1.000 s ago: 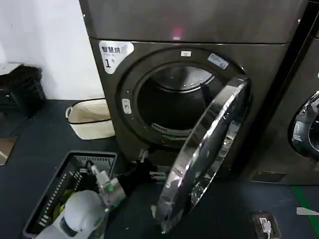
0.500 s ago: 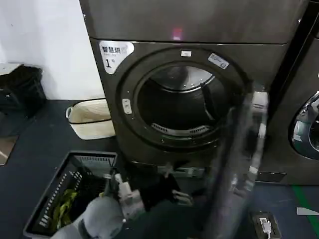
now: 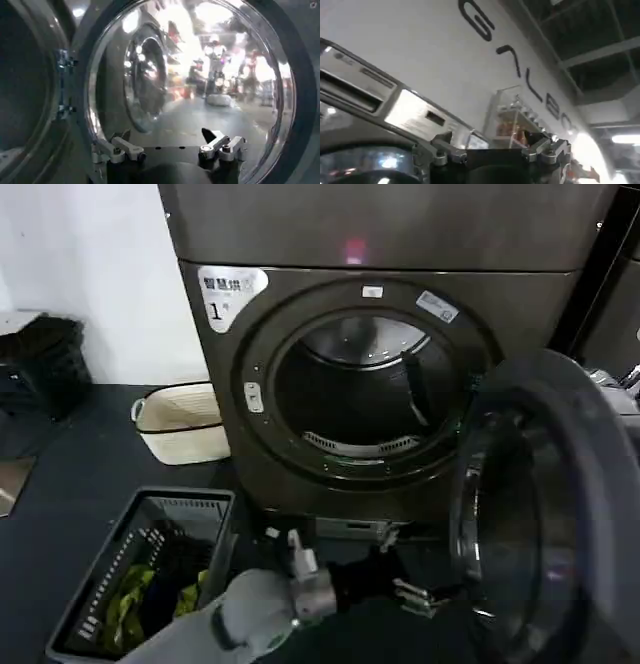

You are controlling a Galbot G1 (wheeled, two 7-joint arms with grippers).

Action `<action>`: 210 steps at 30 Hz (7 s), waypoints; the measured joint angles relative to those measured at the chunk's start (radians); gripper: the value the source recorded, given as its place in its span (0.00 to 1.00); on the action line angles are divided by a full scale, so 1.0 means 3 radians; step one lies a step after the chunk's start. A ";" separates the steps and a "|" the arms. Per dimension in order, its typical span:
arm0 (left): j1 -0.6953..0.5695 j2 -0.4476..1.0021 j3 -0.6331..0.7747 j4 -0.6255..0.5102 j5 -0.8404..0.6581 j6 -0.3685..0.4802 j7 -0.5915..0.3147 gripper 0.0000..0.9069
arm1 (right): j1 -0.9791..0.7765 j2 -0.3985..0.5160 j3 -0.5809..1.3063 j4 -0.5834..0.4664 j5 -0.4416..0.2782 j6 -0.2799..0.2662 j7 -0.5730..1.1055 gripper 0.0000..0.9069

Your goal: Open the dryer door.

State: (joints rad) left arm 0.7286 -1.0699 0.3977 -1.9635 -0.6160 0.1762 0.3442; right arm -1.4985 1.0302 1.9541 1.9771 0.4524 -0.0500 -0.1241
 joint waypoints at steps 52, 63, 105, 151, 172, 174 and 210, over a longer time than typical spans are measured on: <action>-0.1090 -0.1224 0.0745 0.1434 -0.0199 -0.0204 -0.0012 1.00 | -0.0386 -0.0184 0.1379 -0.0490 -0.1005 -0.0683 0.0130 1.00; -0.1252 -0.1555 0.0742 0.1824 -0.0188 -0.0257 -0.0031 1.00 | -0.0433 -0.0217 0.1508 -0.0560 -0.1034 -0.0662 0.0069 1.00; -0.1448 -0.1795 0.0659 0.2320 -0.0261 -0.0491 -0.0147 1.00 | -0.0242 -0.0310 0.1210 -0.0705 -0.1024 -0.0537 -0.0221 1.00; -0.1235 0.0023 0.0506 0.0585 -0.0320 -0.0804 -0.0192 1.00 | -0.0159 -0.0386 0.1215 -0.0681 -0.1049 -0.0526 -0.0312 1.00; -0.1023 0.2196 0.0620 0.0138 -0.0008 -0.0327 -0.0416 1.00 | -0.0080 -0.0418 0.1241 -0.0652 -0.1072 -0.0498 -0.0369 1.00; -0.0946 0.2364 0.0581 0.0137 0.0077 -0.0242 -0.0437 1.00 | -0.0064 -0.0416 0.1216 -0.0651 -0.1075 -0.0492 -0.0370 1.00; -0.0386 0.3461 0.0373 0.0696 0.0586 0.0299 0.0263 1.00 | 0.0012 -0.0435 0.1160 -0.0790 -0.1213 -0.0323 -0.0370 1.00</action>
State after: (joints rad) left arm 0.6128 -0.0315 0.5097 -1.7545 -0.4402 0.2661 0.4230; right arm -1.4948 0.8997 2.3023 1.7400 0.0885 -0.1468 -0.2352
